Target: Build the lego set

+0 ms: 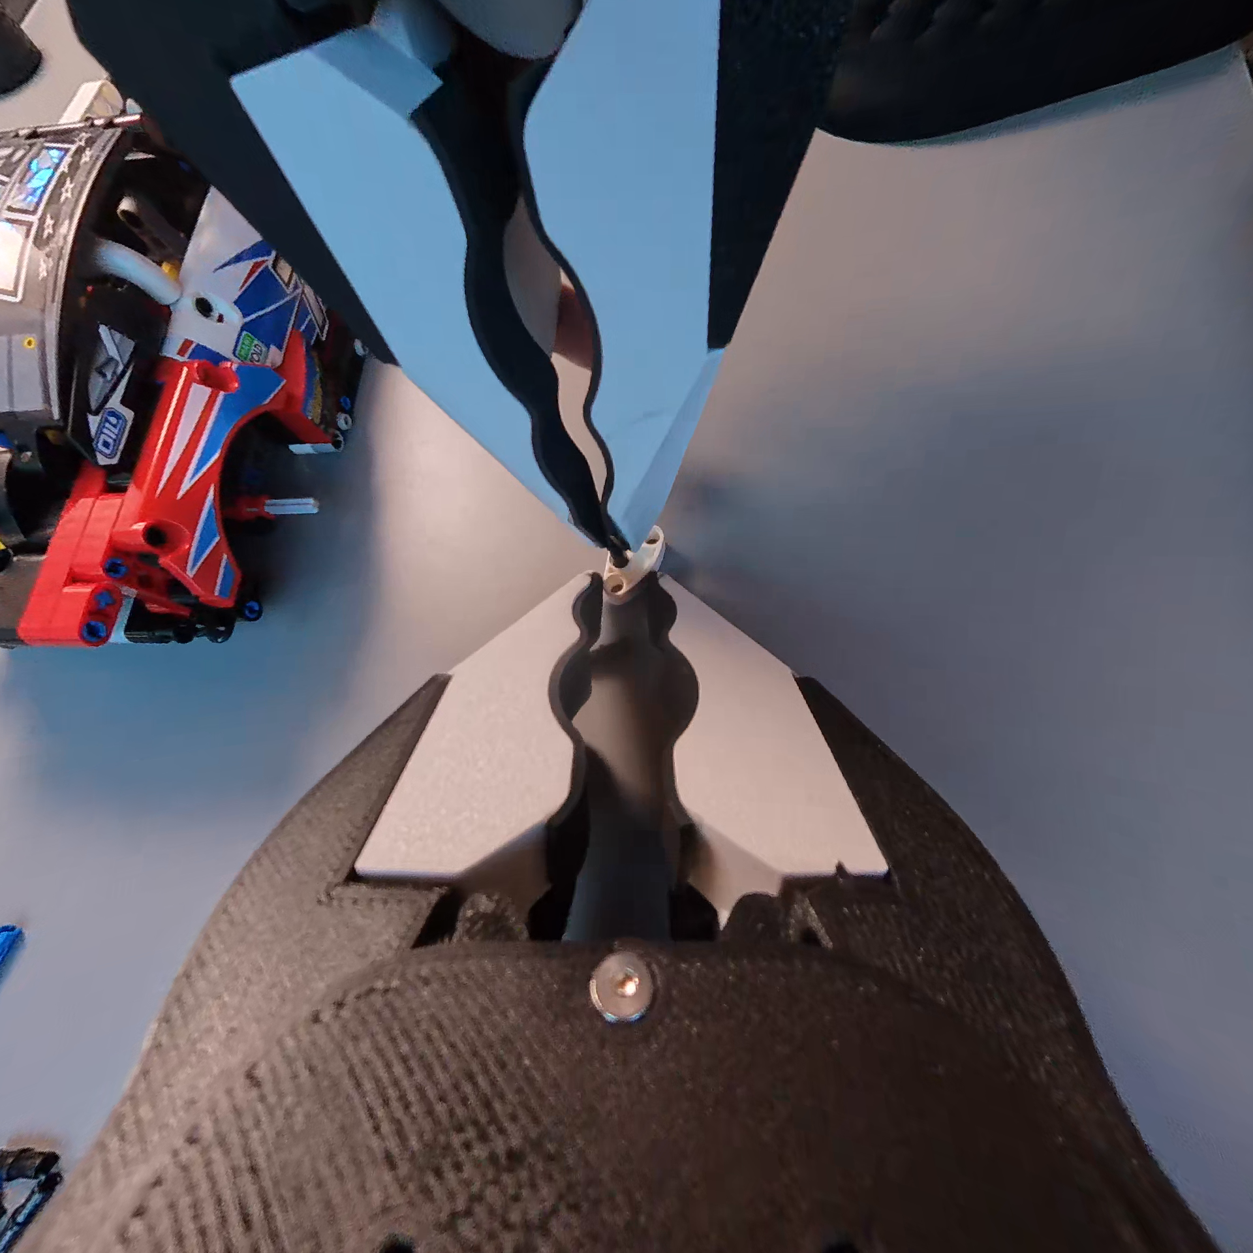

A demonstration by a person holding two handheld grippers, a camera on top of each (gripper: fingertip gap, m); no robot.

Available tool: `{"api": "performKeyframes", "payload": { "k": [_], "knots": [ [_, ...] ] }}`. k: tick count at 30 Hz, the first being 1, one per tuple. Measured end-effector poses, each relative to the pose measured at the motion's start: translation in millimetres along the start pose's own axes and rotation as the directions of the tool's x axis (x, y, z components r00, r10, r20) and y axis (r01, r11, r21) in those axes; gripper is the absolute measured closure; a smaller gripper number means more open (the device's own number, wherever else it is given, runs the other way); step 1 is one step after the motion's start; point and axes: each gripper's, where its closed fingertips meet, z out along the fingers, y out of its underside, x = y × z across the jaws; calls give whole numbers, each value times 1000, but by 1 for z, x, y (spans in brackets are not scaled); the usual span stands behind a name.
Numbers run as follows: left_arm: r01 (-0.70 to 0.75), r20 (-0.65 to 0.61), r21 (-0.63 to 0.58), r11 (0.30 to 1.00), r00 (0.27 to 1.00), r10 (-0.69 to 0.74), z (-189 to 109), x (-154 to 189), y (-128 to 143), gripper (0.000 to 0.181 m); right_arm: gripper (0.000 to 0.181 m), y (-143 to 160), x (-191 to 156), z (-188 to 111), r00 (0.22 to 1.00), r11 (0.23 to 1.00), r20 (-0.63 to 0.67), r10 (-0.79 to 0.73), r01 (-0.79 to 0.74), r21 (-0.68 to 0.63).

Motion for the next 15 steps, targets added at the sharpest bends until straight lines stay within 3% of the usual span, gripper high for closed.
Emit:
{"api": "performKeyframes", "payload": {
  "k": [9, 15],
  "knots": [
    [-29, 26, 1, 1000, 999, 29, 0, 0, 0, 172, 180, 1, 0, 0, 996, 987, 51, 72, -63, -147],
    [-43, 38, -2, 999, 998, 43, 0, 0, 0, 172, 180, 0, 0, 1, 998, 985, 18, 59, -55, -164]
  ]
}}
